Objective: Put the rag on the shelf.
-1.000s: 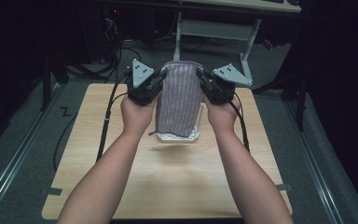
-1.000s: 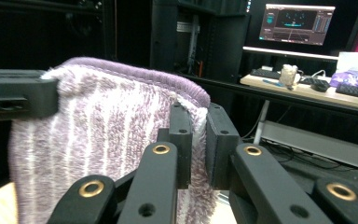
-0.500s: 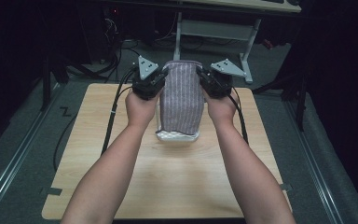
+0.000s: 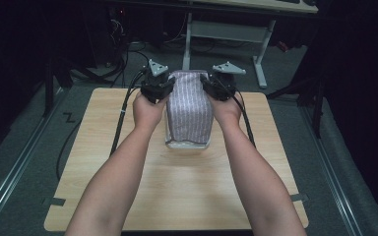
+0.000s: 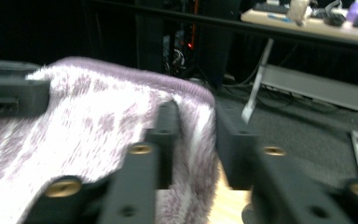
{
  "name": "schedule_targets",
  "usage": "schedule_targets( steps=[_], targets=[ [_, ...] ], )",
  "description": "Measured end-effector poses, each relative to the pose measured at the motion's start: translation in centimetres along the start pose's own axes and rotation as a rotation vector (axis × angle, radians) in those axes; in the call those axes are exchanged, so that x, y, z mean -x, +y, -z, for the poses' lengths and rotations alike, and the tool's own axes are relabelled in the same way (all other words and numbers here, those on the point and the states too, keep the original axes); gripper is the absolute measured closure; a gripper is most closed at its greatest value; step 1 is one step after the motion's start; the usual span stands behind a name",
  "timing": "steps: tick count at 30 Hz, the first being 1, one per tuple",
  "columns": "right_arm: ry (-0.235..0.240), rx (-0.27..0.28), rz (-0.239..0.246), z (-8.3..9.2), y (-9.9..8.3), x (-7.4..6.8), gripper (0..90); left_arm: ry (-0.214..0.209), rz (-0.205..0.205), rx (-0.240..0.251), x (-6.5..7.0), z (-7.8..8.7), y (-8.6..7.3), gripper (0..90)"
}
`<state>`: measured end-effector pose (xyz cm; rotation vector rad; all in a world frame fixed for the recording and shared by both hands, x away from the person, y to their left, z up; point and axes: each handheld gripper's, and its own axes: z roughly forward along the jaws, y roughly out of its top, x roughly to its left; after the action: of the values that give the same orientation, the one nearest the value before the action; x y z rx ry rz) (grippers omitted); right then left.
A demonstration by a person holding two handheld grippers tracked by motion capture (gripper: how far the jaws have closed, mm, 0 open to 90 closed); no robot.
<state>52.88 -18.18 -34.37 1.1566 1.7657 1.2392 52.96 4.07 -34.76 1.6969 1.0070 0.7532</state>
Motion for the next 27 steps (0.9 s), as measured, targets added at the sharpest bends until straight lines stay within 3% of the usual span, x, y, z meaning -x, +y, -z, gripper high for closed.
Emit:
schedule_targets(
  steps=[3, 6, 10, 12, 17, 20, 23, 27],
  targets=[
    [0.015, -0.004, -0.009, 0.1, -0.3, 0.4, 61.2, -0.033, 0.068, -0.024, -0.6, -0.3, -0.4, 56.2],
    [0.021, -0.002, -0.016, 0.5, -0.5, 0.6, 60.9, -0.045, 0.067, -0.02, -0.5, -0.3, -0.7, 55.2],
    [0.019, -0.007, 0.01, 1.2, -1.0, 0.6, 60.1, -0.095, 0.079, -0.022, -0.2, 0.1, -1.2, 54.4],
    [0.024, -0.014, 0.009, 1.6, -1.2, 0.7, 60.0, -0.099, 0.068, -0.018, 0.0, 0.5, -1.4, 54.4],
    [0.025, -0.009, 0.017, 3.1, -1.9, 0.9, 60.1, -0.111, 0.09, 0.012, 0.0, 2.2, -1.8, 55.0],
    [0.025, -0.003, 0.028, 4.1, -2.4, 0.9, 59.6, -0.12, 0.086, 0.027, 0.1, 3.2, -2.1, 55.1],
    [0.031, 0.002, 0.032, 5.0, -3.1, 0.9, 58.9, -0.096, 0.049, 0.006, 0.4, 4.2, -2.3, 55.5],
    [0.038, 0.009, 0.045, 6.2, -4.1, 0.7, 57.2, -0.099, 0.03, 0.016, 0.6, 5.7, -3.0, 55.6]
  ],
)
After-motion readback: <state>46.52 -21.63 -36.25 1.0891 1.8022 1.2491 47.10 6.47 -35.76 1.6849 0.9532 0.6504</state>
